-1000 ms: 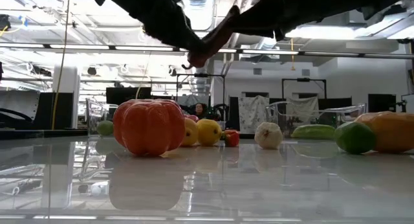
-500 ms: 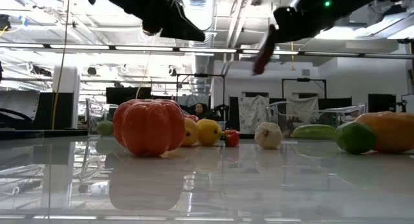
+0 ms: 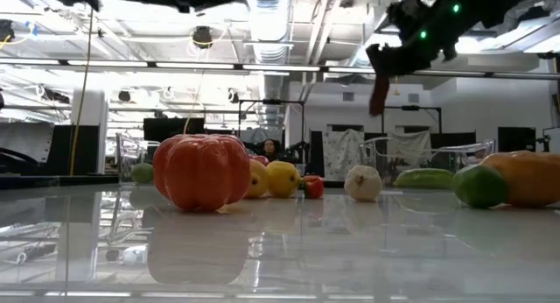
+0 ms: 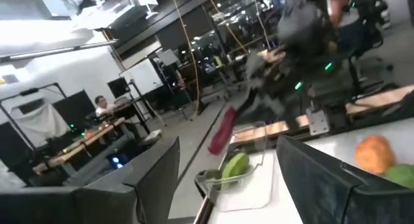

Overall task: Sort produce into baskets
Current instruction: Put the dark red pepper into the right transparent bin, then put the potato into the right transparent bin

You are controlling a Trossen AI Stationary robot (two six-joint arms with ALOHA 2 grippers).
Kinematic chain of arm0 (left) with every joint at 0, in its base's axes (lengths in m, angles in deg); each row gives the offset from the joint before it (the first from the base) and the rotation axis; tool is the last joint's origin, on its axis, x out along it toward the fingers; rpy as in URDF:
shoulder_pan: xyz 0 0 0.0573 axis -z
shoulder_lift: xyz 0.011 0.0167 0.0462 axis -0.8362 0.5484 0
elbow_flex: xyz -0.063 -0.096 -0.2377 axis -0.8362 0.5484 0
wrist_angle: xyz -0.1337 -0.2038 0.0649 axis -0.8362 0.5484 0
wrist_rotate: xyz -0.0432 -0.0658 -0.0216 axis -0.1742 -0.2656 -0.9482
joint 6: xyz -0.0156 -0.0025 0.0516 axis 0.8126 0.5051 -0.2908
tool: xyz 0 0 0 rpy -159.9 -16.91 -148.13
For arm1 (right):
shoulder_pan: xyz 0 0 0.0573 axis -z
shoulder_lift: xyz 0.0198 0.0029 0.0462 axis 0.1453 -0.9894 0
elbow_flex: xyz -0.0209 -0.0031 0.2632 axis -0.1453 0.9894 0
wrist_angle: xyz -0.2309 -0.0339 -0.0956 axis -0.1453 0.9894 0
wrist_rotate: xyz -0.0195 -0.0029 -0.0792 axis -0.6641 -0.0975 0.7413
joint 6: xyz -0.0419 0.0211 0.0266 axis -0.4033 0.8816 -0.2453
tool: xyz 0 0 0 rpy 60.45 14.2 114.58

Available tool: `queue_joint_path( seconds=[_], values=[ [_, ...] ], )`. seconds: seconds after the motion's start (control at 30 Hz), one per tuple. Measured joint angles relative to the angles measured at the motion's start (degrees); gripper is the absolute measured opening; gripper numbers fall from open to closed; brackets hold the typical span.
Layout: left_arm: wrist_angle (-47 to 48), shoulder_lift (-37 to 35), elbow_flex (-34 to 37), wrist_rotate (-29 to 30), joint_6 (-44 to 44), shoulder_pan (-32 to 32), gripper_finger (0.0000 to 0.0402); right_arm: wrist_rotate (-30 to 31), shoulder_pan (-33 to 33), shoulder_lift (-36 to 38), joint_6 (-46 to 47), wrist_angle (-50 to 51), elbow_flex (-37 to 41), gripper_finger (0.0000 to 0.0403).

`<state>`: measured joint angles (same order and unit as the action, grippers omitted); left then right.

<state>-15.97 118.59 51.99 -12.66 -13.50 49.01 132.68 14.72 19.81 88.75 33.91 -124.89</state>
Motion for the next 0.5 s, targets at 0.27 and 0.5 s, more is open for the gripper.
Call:
queue_joint_path(
  seconds=[0.27, 0.5],
  values=[
    [13.1, -14.1, 1.6, 0.1, 7.0, 0.0, 0.0245, -16.4, 12.0, -1.0, 11.0, 12.6, 0.0, 0.0186],
    [13.6, -18.5, 1.6, -1.4, 11.9, 0.0, 0.0245, -24.5, 14.2, -0.7, 15.0, 12.9, 0.0, 0.0292]
  ],
)
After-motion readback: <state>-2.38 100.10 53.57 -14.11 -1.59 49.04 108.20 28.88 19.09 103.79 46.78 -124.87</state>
